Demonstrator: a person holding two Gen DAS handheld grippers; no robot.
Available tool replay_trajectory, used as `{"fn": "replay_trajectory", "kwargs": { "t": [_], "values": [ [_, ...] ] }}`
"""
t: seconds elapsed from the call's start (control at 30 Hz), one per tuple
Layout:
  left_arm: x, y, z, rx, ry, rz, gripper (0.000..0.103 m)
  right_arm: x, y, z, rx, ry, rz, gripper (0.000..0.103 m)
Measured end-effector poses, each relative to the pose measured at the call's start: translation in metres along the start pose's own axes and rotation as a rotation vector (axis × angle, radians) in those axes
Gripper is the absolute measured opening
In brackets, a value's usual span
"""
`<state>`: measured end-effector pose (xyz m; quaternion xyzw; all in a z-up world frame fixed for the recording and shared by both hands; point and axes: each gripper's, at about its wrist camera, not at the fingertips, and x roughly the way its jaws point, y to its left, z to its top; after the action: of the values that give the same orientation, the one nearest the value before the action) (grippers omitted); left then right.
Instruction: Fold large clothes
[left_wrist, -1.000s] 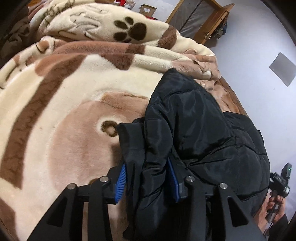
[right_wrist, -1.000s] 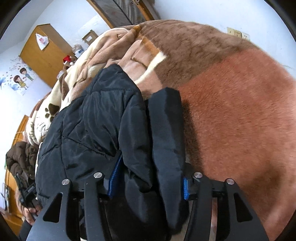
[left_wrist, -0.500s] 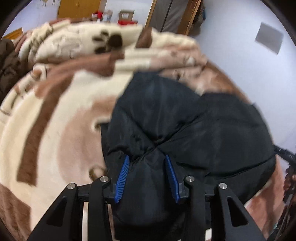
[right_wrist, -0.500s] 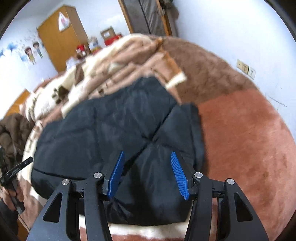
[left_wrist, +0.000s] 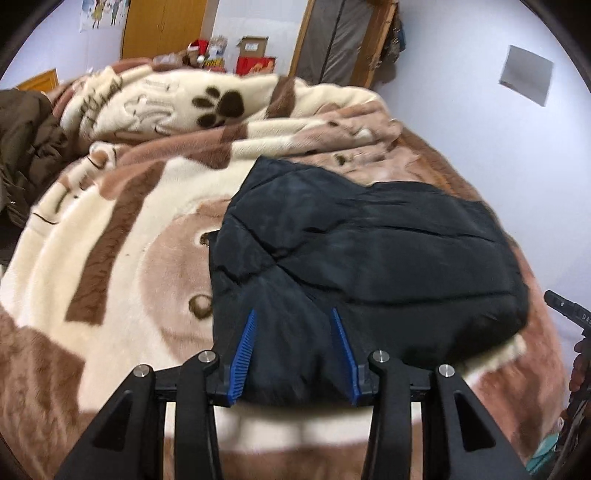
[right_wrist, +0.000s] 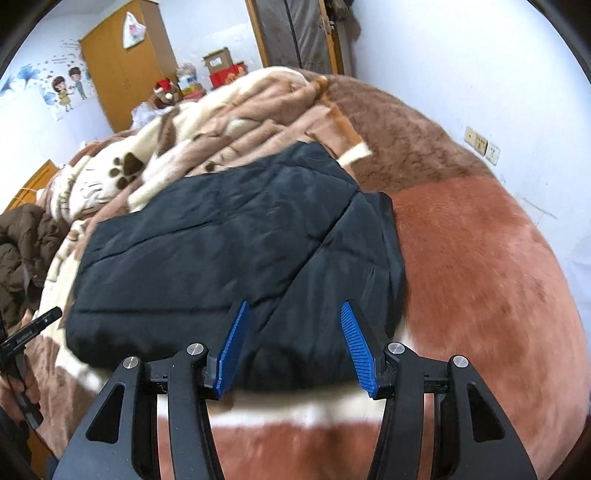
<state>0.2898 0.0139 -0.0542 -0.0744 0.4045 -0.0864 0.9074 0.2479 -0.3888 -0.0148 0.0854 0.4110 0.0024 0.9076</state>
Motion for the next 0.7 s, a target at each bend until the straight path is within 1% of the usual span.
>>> {"fn": "replay_trajectory", "kwargs": {
  "t": [0.03, 0.1, 0.17, 0.27, 0.43, 0.6, 0.7],
  "values": [
    [-0.012, -0.006, -0.006, 0.008, -0.005, 0.004, 0.047, -0.013, 0.005, -0.008, -0.001, -0.014, 0.001, 0.053],
    [-0.035, -0.015, -0.019, 0.015, -0.010, 0.004, 0.056, -0.039, 0.016, -0.024, 0.006, -0.041, 0.005, 0.053],
    [-0.059, -0.025, -0.035, 0.027, -0.013, -0.010, 0.058, -0.059, 0.024, -0.036, 0.014, -0.052, 0.011, 0.053],
    [-0.093, -0.040, -0.059, 0.055, -0.018, -0.021, 0.064, -0.095, 0.036, -0.061, 0.011, -0.076, -0.002, 0.053],
    [-0.135, -0.058, -0.095, 0.102, -0.025, -0.026, 0.066, -0.133, 0.060, -0.099, -0.052, -0.087, -0.023, 0.053],
    [-0.162, -0.068, -0.125, 0.111, -0.026, -0.015, 0.066, -0.154, 0.075, -0.132, -0.110, -0.080, -0.038, 0.054],
    [-0.174, -0.072, -0.139, 0.116, -0.023, -0.029, 0.066, -0.161, 0.080, -0.146, -0.134, -0.074, -0.046, 0.054]
  ]
}}
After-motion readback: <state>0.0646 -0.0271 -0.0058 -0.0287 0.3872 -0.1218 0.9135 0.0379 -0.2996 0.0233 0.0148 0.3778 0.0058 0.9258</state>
